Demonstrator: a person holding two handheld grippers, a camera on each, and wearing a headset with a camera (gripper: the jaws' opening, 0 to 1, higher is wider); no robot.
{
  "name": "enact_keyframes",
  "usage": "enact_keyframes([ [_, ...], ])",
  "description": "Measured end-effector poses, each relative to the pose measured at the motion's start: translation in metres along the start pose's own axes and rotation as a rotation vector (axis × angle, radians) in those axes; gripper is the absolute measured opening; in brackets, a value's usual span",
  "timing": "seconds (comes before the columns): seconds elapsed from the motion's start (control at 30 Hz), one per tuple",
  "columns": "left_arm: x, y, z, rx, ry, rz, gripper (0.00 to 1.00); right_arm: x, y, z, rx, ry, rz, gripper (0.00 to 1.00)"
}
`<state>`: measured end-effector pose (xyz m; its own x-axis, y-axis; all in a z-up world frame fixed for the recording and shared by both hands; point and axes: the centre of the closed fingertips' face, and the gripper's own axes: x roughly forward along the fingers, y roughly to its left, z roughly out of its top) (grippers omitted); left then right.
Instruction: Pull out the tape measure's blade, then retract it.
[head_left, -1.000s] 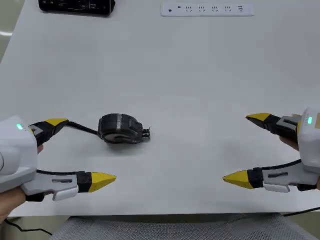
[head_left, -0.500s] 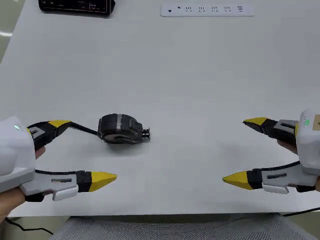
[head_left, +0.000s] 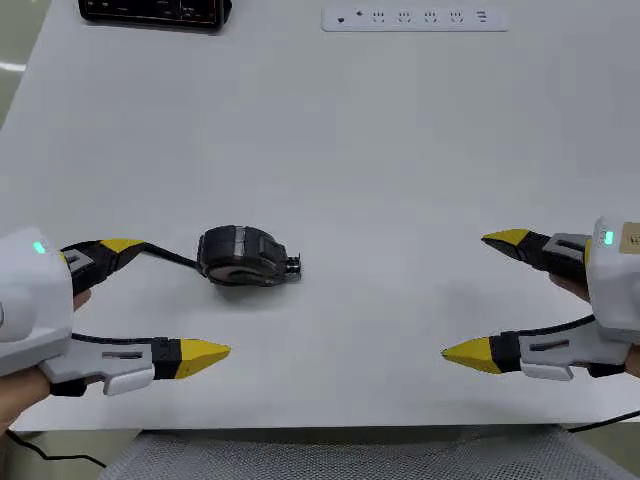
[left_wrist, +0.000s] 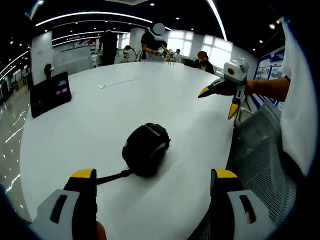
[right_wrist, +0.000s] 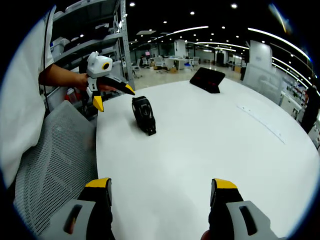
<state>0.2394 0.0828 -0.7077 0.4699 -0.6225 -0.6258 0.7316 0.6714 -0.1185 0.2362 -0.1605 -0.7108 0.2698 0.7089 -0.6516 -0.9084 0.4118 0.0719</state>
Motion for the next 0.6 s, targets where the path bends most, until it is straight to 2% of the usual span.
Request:
enact_keyframes([
  [0.6, 0.010, 0.012, 0.004, 0.084, 0.065, -0.038, 0.90, 0.022, -0.011, 0.014, -0.069, 0.013, 0.048, 0.79],
])
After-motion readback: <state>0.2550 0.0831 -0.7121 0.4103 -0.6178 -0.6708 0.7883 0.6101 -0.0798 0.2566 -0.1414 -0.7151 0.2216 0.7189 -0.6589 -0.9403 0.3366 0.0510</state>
